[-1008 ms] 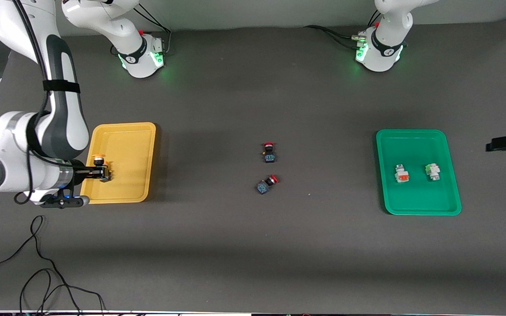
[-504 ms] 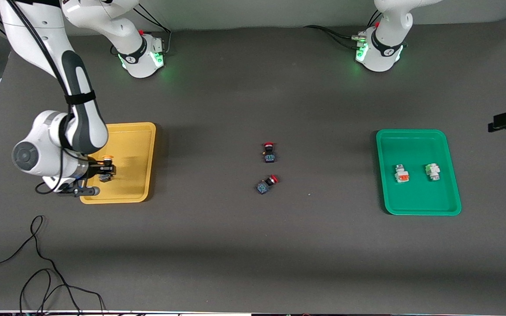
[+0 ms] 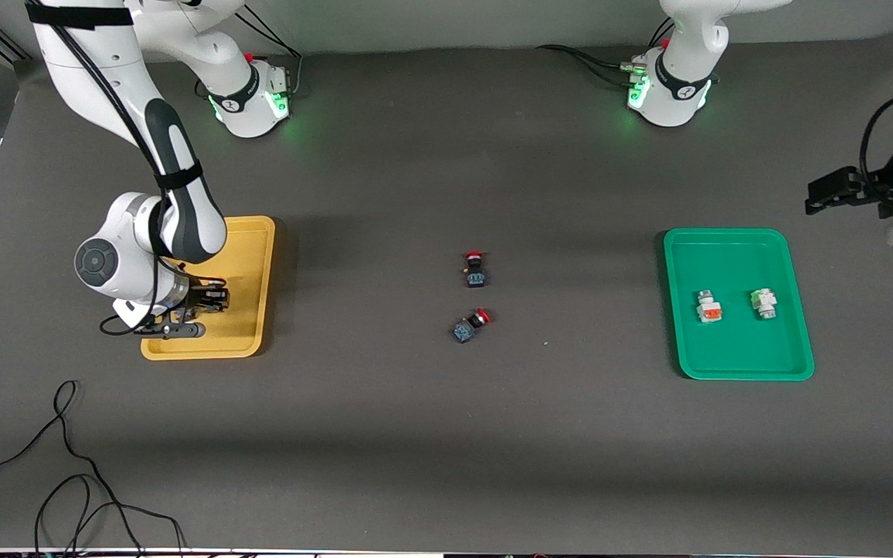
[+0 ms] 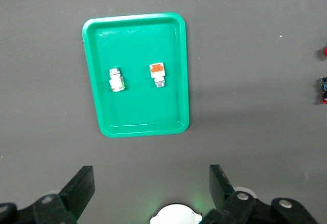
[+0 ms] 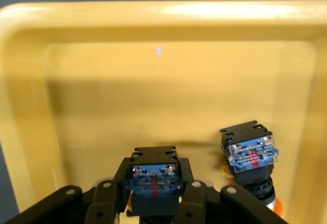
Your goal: Place green and yellow buttons in trays
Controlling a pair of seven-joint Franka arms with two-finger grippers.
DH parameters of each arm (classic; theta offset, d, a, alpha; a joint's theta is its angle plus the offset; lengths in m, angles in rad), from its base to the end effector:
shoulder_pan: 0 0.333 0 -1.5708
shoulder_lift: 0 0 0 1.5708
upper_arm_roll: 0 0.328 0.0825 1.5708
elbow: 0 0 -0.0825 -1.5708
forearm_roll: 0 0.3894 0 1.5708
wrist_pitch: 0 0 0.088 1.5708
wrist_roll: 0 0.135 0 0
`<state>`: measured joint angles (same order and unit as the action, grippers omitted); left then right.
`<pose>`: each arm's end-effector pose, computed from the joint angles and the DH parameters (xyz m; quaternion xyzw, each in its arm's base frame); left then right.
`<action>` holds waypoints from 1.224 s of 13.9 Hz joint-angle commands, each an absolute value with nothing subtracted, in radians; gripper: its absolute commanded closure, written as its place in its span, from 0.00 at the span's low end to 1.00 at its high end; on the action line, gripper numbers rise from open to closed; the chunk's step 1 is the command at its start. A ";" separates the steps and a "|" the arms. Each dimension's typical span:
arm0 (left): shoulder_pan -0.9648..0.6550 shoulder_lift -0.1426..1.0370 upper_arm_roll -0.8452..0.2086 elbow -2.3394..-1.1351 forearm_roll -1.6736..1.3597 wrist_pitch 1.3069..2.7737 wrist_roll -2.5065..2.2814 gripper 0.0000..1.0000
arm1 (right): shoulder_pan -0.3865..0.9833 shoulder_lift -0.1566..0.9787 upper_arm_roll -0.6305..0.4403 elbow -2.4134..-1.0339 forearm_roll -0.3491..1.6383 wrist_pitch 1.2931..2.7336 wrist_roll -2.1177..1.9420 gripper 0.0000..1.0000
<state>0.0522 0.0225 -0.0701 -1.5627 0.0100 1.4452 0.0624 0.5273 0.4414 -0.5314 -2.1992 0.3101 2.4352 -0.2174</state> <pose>0.5486 -0.0080 0.5900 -0.9967 0.0398 0.0700 0.0027 0.5439 -0.0076 0.1746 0.9980 -0.0046 -0.0617 0.0113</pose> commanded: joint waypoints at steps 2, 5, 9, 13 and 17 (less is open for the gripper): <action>-0.061 -0.029 0.006 -1.611 0.002 1.470 0.011 0.00 | 0.531 0.433 -0.537 -2.200 0.337 2.442 -0.241 0.00; -0.129 -0.025 0.069 -1.605 0.002 1.467 0.012 0.00 | 0.531 0.404 -0.538 -2.194 0.337 2.406 -0.241 0.00; -0.130 -0.023 0.066 -1.597 0.002 1.460 0.015 0.00 | 0.534 0.203 -0.603 -2.113 0.325 2.115 -0.184 0.00; -0.129 -0.021 0.067 -1.597 0.002 1.462 0.015 0.00 | 0.534 0.123 -0.679 -1.891 0.227 1.773 -0.118 0.00; -0.111 -0.023 0.060 -1.597 0.002 1.462 0.021 0.00 | 0.531 0.101 -0.696 -1.598 0.141 1.440 -0.078 0.00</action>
